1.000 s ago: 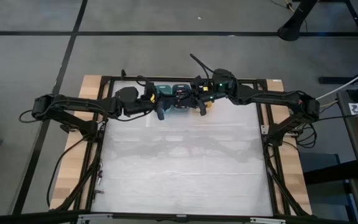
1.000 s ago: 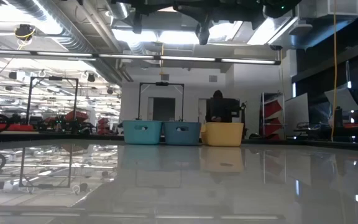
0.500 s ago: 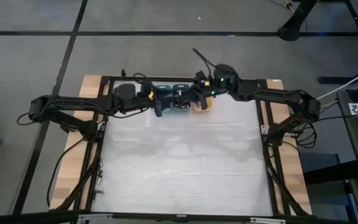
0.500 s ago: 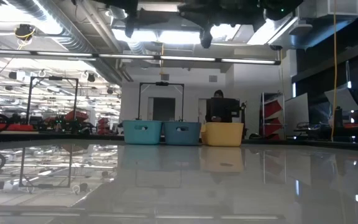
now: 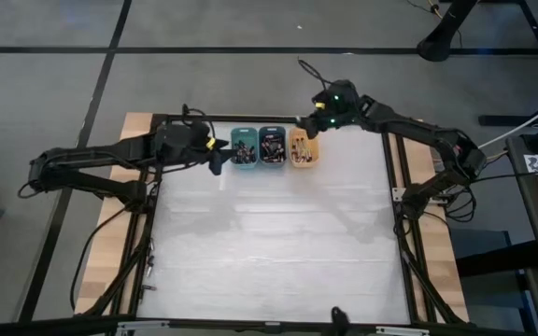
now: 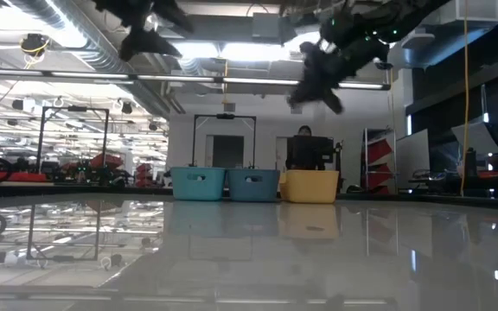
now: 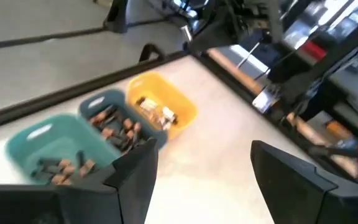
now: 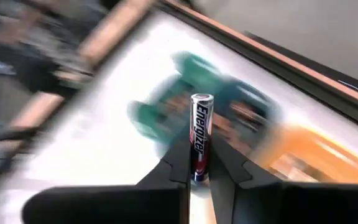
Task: Sort batteries
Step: Put the silver battery into the yellow bin
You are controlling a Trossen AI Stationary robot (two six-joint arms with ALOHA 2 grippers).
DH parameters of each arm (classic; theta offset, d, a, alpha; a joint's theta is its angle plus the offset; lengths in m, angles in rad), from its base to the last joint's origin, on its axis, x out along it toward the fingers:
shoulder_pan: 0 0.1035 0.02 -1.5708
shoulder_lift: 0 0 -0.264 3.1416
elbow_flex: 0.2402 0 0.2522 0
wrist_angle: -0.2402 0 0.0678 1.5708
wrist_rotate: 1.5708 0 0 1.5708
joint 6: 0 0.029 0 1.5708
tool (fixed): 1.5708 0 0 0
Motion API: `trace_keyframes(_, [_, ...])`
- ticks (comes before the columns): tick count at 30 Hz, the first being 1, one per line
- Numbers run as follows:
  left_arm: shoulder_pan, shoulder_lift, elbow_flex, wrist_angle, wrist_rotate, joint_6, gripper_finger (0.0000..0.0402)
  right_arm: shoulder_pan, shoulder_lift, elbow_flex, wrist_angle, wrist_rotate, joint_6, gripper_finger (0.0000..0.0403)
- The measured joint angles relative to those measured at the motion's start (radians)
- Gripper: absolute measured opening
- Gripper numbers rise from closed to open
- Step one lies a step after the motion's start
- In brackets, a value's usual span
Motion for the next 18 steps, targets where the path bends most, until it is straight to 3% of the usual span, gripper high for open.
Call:
trace_keyframes(6, [-0.032, -0.003, 0.0, -0.095, -0.083, -0.031, 0.0245, -0.035, 0.017, 0.0, -0.231, 0.194, -0.059, 0.0026])
trace_keyframes(18, [-0.026, 0.008, 0.0, -0.09, -0.11, -0.029, 0.0245, 0.029, 0.188, -0.001, -0.259, 0.211, -0.045, 0.0027])
